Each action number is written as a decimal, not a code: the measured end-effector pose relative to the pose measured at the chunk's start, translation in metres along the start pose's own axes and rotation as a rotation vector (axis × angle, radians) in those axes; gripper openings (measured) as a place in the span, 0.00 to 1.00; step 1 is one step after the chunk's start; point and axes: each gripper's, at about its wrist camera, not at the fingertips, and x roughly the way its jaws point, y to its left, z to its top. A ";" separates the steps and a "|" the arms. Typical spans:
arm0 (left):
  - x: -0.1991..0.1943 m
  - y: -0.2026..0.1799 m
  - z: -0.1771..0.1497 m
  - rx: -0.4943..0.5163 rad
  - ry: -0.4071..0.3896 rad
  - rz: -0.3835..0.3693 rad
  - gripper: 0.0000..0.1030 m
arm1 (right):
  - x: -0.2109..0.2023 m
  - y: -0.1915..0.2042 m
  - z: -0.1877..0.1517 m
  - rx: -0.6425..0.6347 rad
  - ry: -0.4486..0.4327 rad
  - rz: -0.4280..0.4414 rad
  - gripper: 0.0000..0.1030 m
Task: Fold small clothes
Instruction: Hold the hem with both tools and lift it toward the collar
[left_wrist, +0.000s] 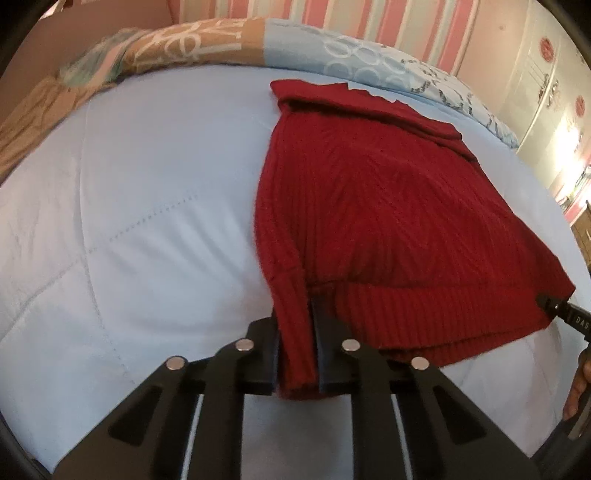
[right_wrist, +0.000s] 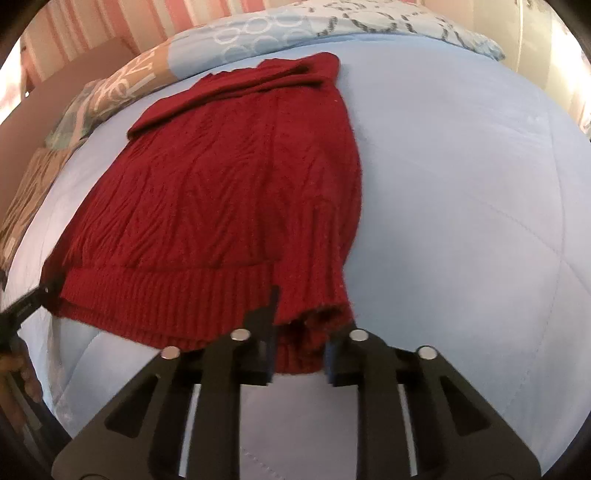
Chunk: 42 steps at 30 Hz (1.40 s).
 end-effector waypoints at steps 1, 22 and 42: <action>-0.001 0.002 0.000 -0.007 -0.001 -0.003 0.12 | -0.001 0.001 0.000 -0.002 -0.001 0.002 0.14; -0.068 -0.007 -0.014 0.108 -0.063 0.061 0.11 | -0.068 0.014 -0.016 -0.055 -0.059 0.025 0.13; -0.133 -0.001 -0.064 0.050 -0.100 0.061 0.07 | -0.127 0.016 -0.055 -0.043 -0.112 0.028 0.06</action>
